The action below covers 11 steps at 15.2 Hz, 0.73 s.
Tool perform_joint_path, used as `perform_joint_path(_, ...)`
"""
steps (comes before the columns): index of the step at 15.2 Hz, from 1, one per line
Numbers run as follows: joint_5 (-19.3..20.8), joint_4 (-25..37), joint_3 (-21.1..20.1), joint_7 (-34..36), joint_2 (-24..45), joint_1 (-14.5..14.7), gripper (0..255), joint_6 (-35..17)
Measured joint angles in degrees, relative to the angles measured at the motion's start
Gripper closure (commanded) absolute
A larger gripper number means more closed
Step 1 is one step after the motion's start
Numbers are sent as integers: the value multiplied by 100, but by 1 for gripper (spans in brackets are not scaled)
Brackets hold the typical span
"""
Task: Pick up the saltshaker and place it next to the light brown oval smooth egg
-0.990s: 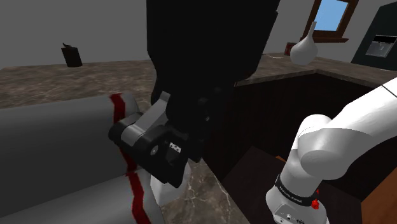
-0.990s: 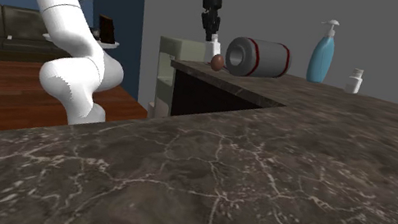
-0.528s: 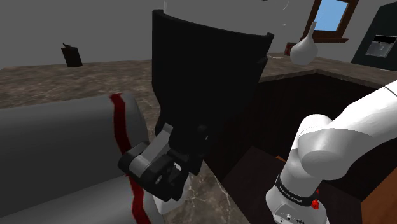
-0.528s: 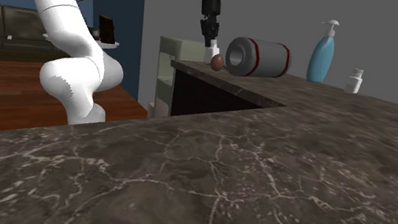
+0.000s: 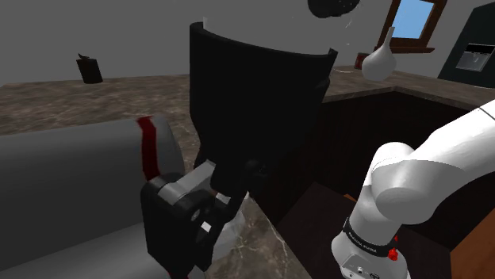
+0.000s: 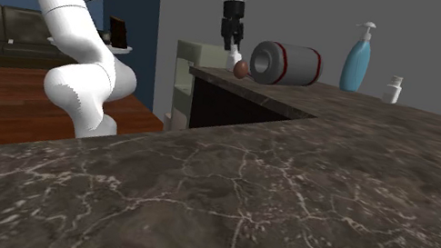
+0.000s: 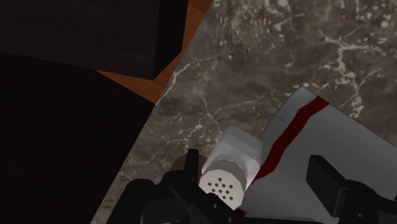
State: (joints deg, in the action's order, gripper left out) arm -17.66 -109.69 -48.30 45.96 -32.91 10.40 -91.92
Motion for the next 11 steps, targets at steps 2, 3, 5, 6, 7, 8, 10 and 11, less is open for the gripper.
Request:
perform_joint_path(2,0,-3,-2,0,2,0,0,0)
perform_joint_path(3,-2,-1,-3,2,1,1,0,4)
perform_joint_path(5,41,272,21,37,53,-26,0,228)
perform_joint_path(6,66,493,17,87,94,-42,0,406)
perform_joint_path(7,107,693,43,90,146,-70,0,565)
perform_joint_path(8,123,785,33,109,179,-88,0,627)
perform_joint_path(10,140,868,14,131,214,-108,0,679)
perform_joint_path(11,147,894,11,134,226,-115,0,694)
